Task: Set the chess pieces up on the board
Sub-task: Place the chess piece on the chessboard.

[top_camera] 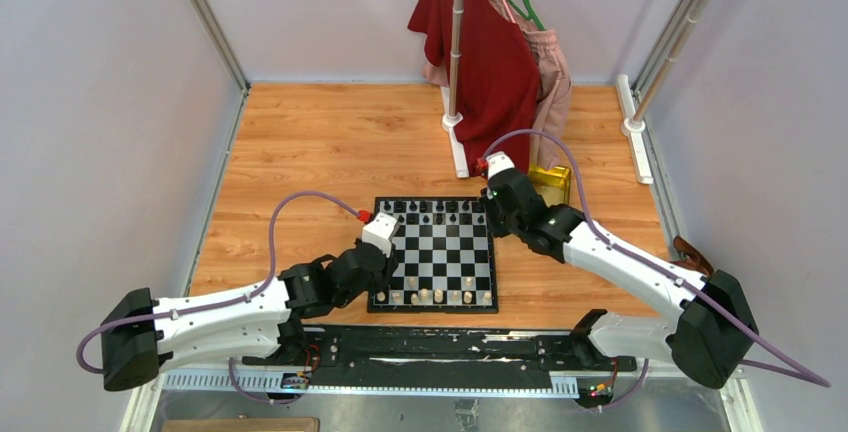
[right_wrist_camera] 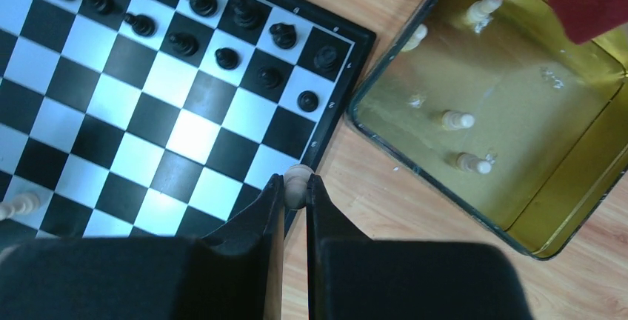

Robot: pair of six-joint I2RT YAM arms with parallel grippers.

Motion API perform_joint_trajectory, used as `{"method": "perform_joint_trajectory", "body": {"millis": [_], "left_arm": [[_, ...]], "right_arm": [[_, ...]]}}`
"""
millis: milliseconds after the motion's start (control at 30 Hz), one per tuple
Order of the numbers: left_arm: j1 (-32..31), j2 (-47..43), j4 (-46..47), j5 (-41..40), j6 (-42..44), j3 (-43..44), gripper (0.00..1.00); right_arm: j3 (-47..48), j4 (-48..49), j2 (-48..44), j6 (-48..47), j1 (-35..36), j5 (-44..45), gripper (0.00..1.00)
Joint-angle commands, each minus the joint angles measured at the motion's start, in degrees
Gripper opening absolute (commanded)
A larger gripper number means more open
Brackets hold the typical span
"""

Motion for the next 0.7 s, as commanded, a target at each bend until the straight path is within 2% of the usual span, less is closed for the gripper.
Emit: {"method": "perform_joint_trajectory", "body": {"millis": [0, 367, 667], "left_arm": [[-0.5, -1.6, 2.1, -0.1, -1.3, -2.3, 0.00], [-0.6, 0.1, 6.7, 3.4, -0.2, -4.8, 0.01], [-1.0, 0.9, 7.4, 4.4, 0.2, -5.5, 0.01]], "right_arm": [[1.4, -3.3, -1.1, -0.2, 4.5, 3.3, 0.00], [1.1, -4.5, 0.5, 1.6, 11.2, 6.4, 0.00], [2.0, -4.7, 1.8, 2.0, 13.2, 7.6, 0.00]]}}
